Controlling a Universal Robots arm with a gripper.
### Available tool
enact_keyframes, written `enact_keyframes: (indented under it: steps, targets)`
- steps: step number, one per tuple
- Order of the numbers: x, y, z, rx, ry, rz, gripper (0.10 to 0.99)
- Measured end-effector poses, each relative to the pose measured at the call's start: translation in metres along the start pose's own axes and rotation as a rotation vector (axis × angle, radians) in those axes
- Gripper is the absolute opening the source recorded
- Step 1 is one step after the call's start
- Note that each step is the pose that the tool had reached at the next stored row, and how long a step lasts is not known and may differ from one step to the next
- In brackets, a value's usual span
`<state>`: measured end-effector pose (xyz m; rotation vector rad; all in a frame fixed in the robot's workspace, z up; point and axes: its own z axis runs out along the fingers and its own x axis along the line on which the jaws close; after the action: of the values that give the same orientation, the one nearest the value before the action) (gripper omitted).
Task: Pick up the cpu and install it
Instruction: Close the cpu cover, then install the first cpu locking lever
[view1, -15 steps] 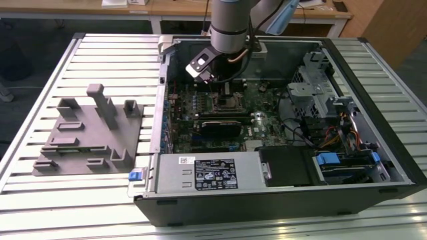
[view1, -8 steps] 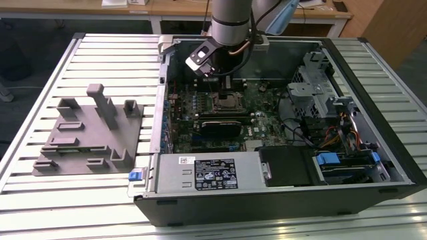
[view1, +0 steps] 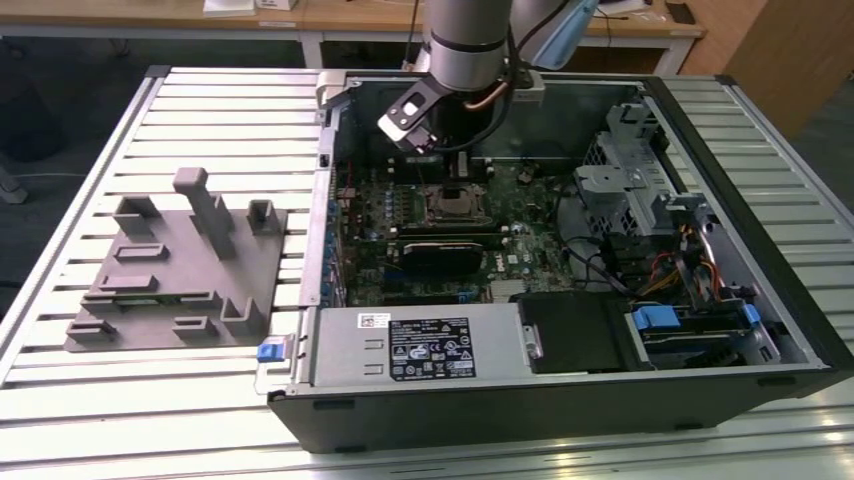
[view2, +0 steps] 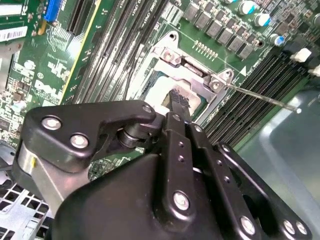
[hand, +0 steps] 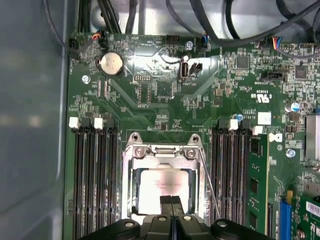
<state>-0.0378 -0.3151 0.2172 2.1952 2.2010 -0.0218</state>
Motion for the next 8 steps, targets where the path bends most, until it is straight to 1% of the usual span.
enact_keyframes:
  steps: [5,8]
  targets:
    - [0.0,0.0038,0.0002,0.0,0.0001,0.0,0.106]
    - [0.0,0.0048,0.0002,0.0,0.0,0.0,0.106]
